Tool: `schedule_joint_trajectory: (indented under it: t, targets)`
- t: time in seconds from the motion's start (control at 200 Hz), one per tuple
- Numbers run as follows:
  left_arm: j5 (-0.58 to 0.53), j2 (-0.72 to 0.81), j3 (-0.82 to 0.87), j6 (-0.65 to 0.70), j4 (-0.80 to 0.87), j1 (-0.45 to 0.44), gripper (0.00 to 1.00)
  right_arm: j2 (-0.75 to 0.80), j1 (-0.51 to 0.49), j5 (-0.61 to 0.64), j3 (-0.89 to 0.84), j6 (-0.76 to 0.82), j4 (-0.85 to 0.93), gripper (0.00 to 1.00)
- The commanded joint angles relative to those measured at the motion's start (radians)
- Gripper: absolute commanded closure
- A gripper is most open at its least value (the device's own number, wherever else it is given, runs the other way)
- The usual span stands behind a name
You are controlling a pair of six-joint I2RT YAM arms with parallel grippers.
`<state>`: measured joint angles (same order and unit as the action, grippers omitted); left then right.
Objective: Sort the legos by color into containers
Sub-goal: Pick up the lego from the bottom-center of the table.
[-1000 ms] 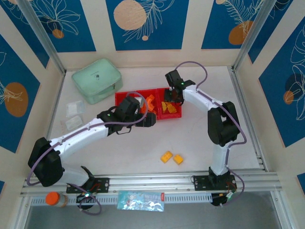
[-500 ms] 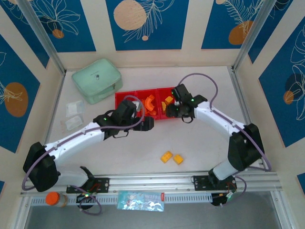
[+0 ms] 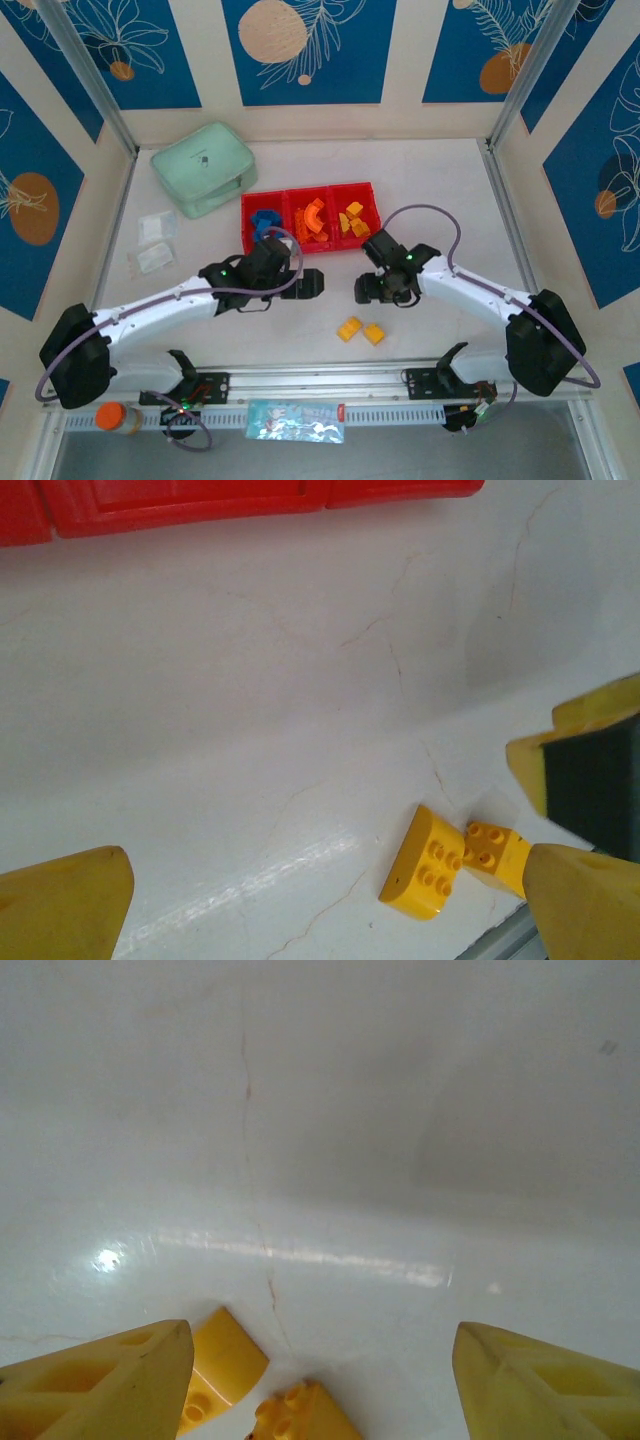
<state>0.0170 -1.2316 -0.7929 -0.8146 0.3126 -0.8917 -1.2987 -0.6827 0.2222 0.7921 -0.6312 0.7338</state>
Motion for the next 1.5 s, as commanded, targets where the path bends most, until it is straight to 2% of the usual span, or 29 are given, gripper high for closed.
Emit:
schedule_joint_trajectory:
  t: [0.0, 0.2, 0.43, 0.595, 0.855, 1.085, 1.26, 1.375, 1.495]
  targets:
    - [-0.037, 0.032, 0.024, -0.043, -0.018, -0.008, 0.01, 0.013, -0.025, -0.065, -0.042, -0.054, -0.025, 0.29]
    - [-0.053, 0.046, 0.041, -0.050, -0.001, -0.008, 0.01, 0.031, -0.080, -0.097, -0.126, -0.117, -0.046, 0.28]
    - [-0.060, 0.037, 0.031, -0.040, 0.017, -0.008, 0.01, 0.071, -0.192, -0.097, -0.171, -0.192, -0.037, 0.30]
    - [-0.065, 0.040, 0.031, -0.040, 0.019, -0.008, 0.01, 0.080, -0.250, -0.073, -0.184, -0.237, -0.017, 0.37]
    - [-0.071, 0.050, 0.028, -0.037, 0.029, -0.007, 0.01, 0.007, -0.308, 0.006, -0.138, -0.249, 0.034, 0.48]
    - [-0.077, 0.052, 0.025, -0.034, 0.034, -0.008, 0.01, -0.014, -0.306, 0.024, -0.124, -0.251, 0.025, 0.64]
    - [-0.080, 0.048, 0.010, -0.022, 0.033, -0.008, 0.01, 0.018, -0.285, 0.052, -0.076, -0.218, 0.074, 0.69]
    - [-0.094, 0.041, -0.019, 0.002, 0.047, -0.004, 0.01, 0.042, -0.214, 0.072, -0.012, -0.159, 0.108, 0.69]
    - [-0.109, 0.033, -0.058, 0.038, 0.061, 0.005, 0.01, 0.033, -0.077, 0.043, 0.064, -0.059, 0.070, 0.69]
